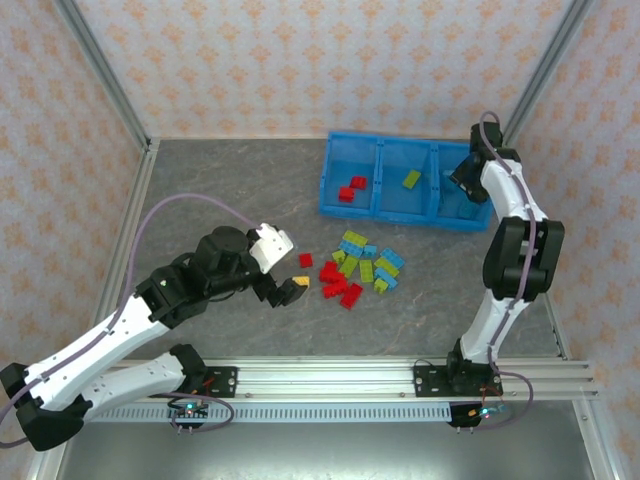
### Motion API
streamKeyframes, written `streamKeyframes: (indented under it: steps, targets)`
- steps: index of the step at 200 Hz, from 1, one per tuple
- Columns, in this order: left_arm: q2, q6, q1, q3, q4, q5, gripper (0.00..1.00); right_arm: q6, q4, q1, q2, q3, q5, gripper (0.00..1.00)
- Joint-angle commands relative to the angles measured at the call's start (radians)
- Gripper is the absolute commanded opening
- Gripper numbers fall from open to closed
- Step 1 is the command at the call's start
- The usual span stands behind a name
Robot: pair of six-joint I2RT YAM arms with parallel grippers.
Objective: Sort the legos into containers by color
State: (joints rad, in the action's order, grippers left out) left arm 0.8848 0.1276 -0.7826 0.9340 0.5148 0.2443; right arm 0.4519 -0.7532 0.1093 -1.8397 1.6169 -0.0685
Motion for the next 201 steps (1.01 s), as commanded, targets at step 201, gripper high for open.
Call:
streamKeyframes:
  steps: [201]
  targets:
    - [0.212, -0.211, -0.005, 0.069, -0.035, -0.096, 1.0, 0.641, 0.081, -0.844, 0.364, -0.741, 0.04, 0.59]
